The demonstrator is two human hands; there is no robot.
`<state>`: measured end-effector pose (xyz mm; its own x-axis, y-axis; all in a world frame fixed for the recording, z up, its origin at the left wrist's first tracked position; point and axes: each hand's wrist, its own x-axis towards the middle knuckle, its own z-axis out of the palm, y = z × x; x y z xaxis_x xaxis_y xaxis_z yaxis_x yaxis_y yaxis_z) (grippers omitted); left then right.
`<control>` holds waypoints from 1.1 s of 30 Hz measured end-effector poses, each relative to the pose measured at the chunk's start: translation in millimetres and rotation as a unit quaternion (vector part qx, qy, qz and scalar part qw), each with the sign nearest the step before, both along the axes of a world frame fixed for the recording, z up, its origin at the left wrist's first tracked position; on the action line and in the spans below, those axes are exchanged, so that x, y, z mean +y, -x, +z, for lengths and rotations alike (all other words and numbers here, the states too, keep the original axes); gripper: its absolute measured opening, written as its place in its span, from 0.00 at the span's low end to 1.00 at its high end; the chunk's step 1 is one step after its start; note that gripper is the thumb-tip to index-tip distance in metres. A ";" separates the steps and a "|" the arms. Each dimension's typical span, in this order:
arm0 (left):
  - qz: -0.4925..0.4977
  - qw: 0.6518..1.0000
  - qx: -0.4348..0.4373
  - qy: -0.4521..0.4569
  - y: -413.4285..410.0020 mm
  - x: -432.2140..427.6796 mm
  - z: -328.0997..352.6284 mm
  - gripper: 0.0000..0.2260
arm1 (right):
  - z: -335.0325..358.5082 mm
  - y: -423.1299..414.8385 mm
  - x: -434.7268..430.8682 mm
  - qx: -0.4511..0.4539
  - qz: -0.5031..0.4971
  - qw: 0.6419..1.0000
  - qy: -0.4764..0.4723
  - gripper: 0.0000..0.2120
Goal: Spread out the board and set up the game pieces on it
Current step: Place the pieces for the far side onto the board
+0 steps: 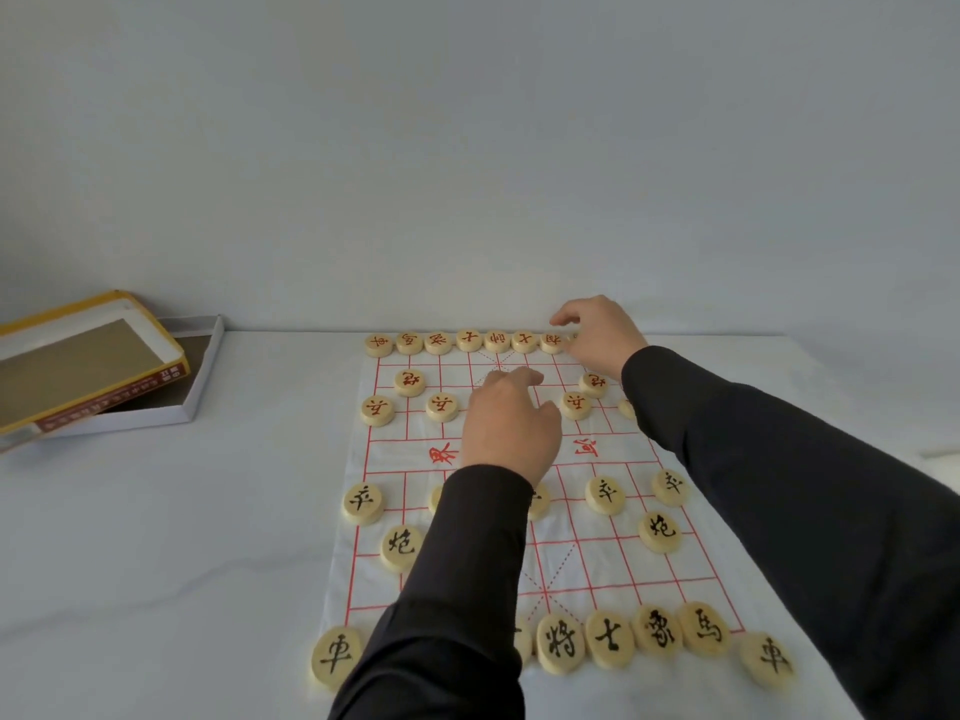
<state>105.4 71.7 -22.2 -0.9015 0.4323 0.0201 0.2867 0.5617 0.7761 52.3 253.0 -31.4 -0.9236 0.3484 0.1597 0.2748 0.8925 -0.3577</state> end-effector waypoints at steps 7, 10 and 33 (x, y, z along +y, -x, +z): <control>-0.086 0.984 0.074 0.135 -31.4 -2.3 11.7 0.18 | 8.5 -72.5 -17.0 0.004 0.008 1.000 0.023 0.17; -0.139 0.966 0.082 0.201 -56.4 -0.9 11.7 0.17 | 17.5 -114.0 -23.1 -0.014 0.010 0.999 0.027 0.14; -0.057 0.970 0.125 0.203 -157.6 -6.1 -6.7 0.16 | 22.7 -264.7 -31.7 -0.291 0.098 0.951 0.014 0.13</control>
<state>263.0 65.6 -28.9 -0.8361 0.5471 0.0397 0.5158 0.7595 0.3963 317.0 221.2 -8.7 -0.9001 0.1570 -0.4063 0.2632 0.9393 -0.2200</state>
